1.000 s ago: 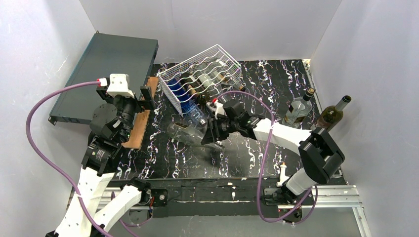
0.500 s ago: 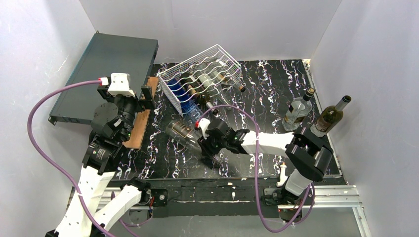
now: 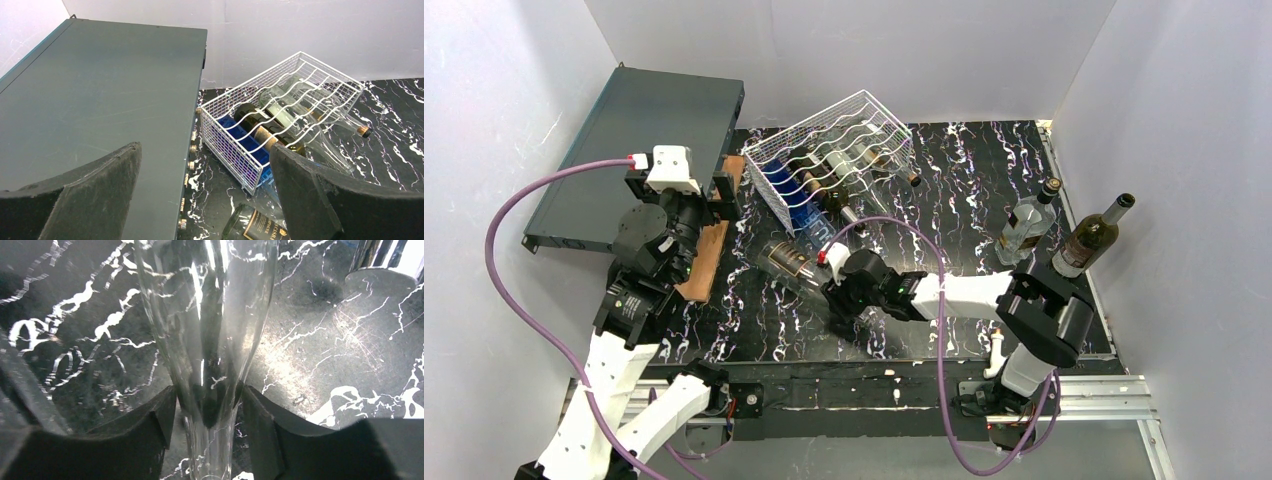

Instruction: Put the wine bottle on the wine rack

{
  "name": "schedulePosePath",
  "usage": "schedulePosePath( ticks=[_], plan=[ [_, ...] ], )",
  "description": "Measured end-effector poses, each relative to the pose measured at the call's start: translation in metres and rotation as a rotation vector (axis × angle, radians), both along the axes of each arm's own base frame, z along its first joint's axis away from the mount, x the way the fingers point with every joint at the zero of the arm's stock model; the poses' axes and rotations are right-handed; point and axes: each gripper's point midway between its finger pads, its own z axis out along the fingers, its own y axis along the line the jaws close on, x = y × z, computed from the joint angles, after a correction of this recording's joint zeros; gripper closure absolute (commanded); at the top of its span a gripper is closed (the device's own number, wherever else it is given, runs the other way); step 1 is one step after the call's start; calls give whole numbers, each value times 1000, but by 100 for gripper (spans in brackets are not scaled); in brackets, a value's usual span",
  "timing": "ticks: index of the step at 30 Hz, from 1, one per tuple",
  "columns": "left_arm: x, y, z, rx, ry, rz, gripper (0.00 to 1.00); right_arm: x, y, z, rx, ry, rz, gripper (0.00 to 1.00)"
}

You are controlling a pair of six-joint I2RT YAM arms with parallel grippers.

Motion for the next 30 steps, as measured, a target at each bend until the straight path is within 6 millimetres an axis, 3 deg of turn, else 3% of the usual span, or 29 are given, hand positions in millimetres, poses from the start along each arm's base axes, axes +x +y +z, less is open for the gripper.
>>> schedulePosePath(
  ticks=[2,4,16,20,23,28,30],
  plan=[
    [0,0,0,1,1,0,1,0,-1,-6,-22,-10,-3,26],
    [1,0,-1,1,2,0,1,0,-7,-20,-74,-11,-5,23],
    [1,0,-1,1,4,0,1,13,2,-22,-120,-103,-43,20],
    [1,0,-1,2,3,1,0,19,12,-22,-114,-127,-56,25],
    [1,0,-1,2,3,1,1,22,16,-22,-109,-135,-63,41],
    [1,0,-1,2,2,1,1,20,18,-22,-97,-135,-84,94],
    [1,0,0,2,2,1,1,20,18,-23,-88,-128,-97,99]
  ],
)
